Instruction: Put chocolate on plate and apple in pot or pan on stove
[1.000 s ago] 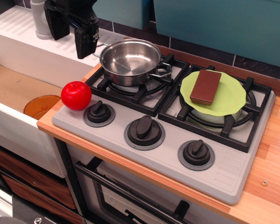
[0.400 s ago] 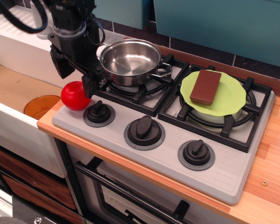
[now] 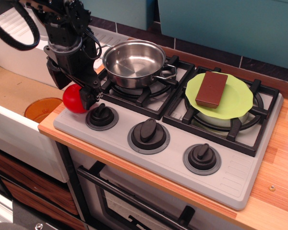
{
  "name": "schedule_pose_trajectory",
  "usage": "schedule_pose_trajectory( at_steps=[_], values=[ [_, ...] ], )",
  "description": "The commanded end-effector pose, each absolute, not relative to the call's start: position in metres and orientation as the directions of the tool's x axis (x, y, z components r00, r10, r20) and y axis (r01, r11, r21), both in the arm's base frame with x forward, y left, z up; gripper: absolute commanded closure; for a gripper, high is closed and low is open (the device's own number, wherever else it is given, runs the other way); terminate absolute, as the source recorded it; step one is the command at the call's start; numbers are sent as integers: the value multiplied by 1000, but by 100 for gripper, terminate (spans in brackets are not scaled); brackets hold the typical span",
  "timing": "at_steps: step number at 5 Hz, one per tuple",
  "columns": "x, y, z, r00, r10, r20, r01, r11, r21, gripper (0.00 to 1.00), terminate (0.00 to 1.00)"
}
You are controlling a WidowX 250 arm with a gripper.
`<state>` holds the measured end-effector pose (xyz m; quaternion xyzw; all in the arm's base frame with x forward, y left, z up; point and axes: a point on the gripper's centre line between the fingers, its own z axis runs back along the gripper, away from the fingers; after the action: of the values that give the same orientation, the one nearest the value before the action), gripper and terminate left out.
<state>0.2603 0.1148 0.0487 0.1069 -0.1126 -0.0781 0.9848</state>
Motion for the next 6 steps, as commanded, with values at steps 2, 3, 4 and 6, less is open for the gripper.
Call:
schedule_pose_trajectory(
  at_steps=[2,3,4,6],
  values=[
    [274,113,24,951,-181,250,133,971,199,0,0],
    [277,111,24,959,-182,219,141,971,191,100,0],
    [278,110,45,967,-175,183,136,969,208,100,0],
    [287,102,109,981,-159,115,125,958,257,100,0]
  ],
)
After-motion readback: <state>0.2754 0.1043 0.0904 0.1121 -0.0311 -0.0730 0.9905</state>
